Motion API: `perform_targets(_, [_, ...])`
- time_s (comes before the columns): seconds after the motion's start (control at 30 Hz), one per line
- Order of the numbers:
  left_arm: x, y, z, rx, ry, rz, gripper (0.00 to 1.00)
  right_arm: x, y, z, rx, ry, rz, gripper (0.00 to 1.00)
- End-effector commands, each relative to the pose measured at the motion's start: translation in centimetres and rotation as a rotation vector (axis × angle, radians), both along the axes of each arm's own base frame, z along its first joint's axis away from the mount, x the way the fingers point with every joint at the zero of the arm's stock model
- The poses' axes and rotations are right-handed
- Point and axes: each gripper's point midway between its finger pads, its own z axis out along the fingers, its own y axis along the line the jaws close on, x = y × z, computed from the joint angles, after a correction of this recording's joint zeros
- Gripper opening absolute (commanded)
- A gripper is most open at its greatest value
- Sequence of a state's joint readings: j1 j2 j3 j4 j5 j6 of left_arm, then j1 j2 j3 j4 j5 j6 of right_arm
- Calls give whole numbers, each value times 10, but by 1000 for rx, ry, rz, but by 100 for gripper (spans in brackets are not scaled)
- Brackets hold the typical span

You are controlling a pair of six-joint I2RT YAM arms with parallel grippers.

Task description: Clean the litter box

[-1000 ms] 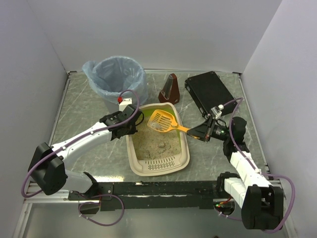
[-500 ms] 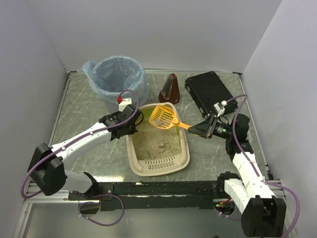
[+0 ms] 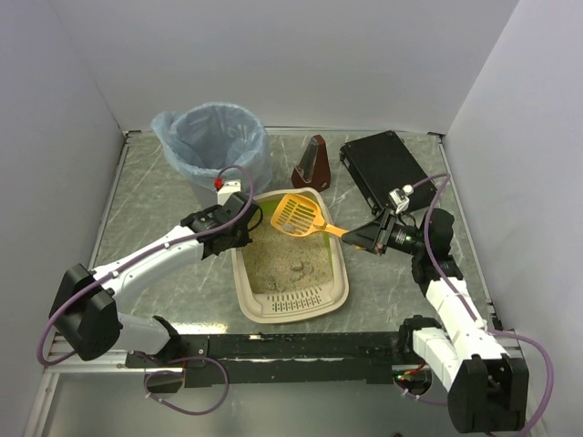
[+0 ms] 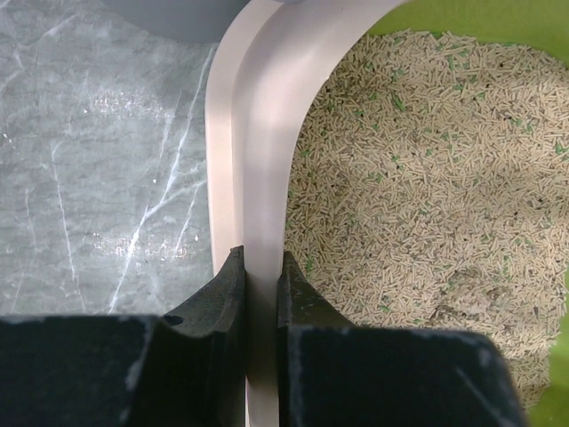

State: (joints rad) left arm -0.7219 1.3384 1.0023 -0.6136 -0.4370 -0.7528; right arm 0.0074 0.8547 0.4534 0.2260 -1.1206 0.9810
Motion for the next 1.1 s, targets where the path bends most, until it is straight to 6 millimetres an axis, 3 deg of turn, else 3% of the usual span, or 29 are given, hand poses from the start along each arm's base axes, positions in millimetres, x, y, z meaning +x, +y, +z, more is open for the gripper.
perform_targets(0.0, [21, -23, 43, -195, -143, 29, 1, 10, 8, 30, 23, -74, 12, 0])
perform_targets(0.03, [21, -23, 45, -196, -144, 33, 1, 5, 15, 37, 33, -94, 60, 0])
perform_targets(0.1, [20, -20, 44, -185, -146, 41, 1, 1, 14, 27, -12, -90, 67, 0])
perform_targets(0.13, [20, -18, 45, -185, -152, 48, 1, 6, 8, 14, -56, -2, 9, 0])
perform_targets(0.2, [19, -13, 44, -182, -163, 62, 1, 8, 5, 12, -111, -29, -16, 0])
perform_targets(0.43, [18, 1, 47, -172, -180, 79, 1, 17, 6, 54, -73, -78, -41, 0])
perform_targets(0.63, [14, 6, 47, -197, -184, 88, 1, 22, 27, 100, -103, -125, -7, 0])
perform_targets(0.77, [12, 5, 47, -215, -182, 83, 1, 40, 40, 129, -25, -96, -18, 0])
perform_targets(0.8, [12, 5, 47, -217, -181, 81, 1, 44, 43, 146, -9, -128, -20, 0])
perform_targets(0.87, [12, 4, 47, -221, -179, 81, 1, 60, 56, 148, -25, -97, -9, 0])
perform_targets(0.9, [12, 4, 47, -218, -176, 83, 1, 65, 61, 168, -35, -119, -13, 0])
perform_targets(0.97, [12, 1, 47, -229, -169, 79, 1, 84, 80, 160, -85, -90, 11, 0])
perform_targets(1.0, [11, -1, 46, -238, -165, 73, 1, 90, 86, 183, -80, -136, 11, 0])
perform_targets(1.03, [12, -4, 46, -252, -168, 65, 1, 109, 96, 171, -100, -103, 6, 0])
perform_targets(1.07, [11, -8, 47, -270, -161, 52, 1, 116, 103, 170, -109, -84, -1, 0])
